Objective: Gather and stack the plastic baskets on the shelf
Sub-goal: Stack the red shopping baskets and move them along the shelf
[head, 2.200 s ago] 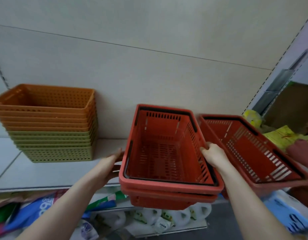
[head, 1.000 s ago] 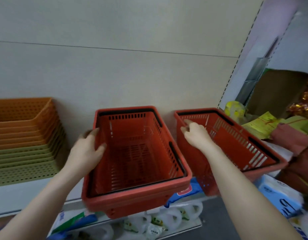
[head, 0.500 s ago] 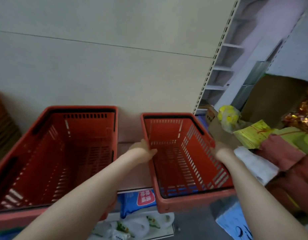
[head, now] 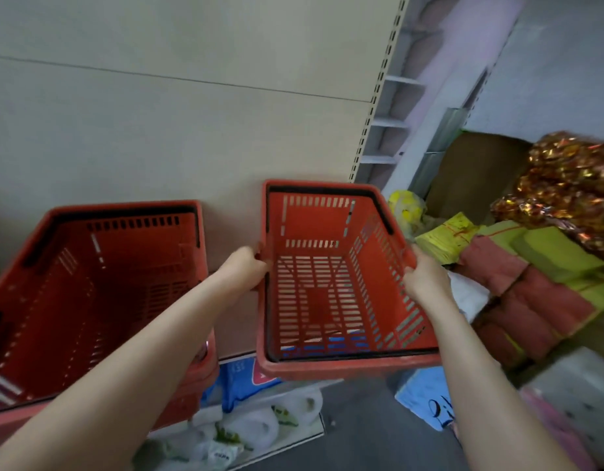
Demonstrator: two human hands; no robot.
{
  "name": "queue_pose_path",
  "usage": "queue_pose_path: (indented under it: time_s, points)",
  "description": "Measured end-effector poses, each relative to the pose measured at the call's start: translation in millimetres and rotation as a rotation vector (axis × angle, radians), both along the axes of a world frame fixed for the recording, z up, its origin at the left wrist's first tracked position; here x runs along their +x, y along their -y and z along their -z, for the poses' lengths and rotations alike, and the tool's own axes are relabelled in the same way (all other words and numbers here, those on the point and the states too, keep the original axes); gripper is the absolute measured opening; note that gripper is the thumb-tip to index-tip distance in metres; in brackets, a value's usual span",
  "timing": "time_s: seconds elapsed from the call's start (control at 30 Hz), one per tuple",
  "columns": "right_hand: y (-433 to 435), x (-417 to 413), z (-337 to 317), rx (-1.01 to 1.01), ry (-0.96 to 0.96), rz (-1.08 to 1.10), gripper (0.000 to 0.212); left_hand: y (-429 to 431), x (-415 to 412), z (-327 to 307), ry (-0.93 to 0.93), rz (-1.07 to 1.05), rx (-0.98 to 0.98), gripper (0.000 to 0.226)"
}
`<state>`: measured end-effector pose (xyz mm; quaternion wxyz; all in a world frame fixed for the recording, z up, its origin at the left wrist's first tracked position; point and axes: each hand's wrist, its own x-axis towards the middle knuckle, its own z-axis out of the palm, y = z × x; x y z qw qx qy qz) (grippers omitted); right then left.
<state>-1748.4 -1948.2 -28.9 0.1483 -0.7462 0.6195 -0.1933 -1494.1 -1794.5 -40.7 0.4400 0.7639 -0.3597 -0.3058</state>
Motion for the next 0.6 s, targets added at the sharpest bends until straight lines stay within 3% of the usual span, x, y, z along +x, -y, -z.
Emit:
queue_pose_path:
  time_s: [0.37, 0.6]
  points:
    - [-136.6, 27.7, -112.5, -0.487, 0.143, 0.029, 0.052, -107.2, 35.4, -59.2, -0.199, 0.156, -0.471, 0.039]
    - [-216.2, 94.8, -179.5, -0.678, 0.231, -0.049, 0.053, -195.9, 97.8, -110.6, -0.076, 0.144, -0.683, 0.045]
